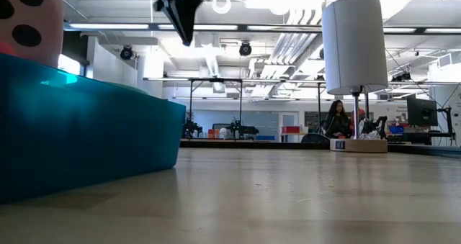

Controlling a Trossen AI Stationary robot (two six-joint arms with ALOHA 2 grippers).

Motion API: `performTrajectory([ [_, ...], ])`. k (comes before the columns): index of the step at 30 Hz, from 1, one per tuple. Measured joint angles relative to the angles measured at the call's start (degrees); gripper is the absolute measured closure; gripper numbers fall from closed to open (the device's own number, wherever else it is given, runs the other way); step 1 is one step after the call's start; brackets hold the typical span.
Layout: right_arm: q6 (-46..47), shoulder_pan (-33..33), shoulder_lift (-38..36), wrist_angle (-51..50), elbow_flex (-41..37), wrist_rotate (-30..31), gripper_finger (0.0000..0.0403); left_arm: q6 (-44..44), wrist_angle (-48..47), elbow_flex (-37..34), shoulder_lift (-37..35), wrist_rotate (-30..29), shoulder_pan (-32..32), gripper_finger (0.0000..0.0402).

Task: Pick & Place Dice
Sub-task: Put the small blue die into the blue bin

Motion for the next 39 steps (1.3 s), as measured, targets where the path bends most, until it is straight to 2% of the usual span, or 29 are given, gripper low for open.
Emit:
performTrajectory([
  [10, -1.94, 1.22, 0.01, 1.94, 0.00, 0.01, 0.0126, -11.61, -7.58, -1.91, -0.95, -5.77, -18.21, 0.0359],
  [17, -2.88, 2.77, 0.02, 2.24, 0.00, 0.15, 0.0126, -19.51, -7.31, -7.10, -1.14, -4.49, -29.12, 0.0359],
  [24, -2.98, 4.35, 0.02, 2.96, 0.00, 0.15, 0.0126, -26.60, -6.74, -7.58, -1.18, -2.70, -38.75, 0.0359],
  [32, -3.06, 4.85, 0.17, 4.81, 0.00, 0.17, 0.0126, -25.93, 0.33, -7.61, -1.19, -1.20, -45.87, 0.0359],
  [39, -3.41, 4.92, 0.22, 6.26, 0.00, 0.01, 0.0126, -19.60, 9.78, -9.01, -0.99, 1.08, -46.03, 0.0359],
])
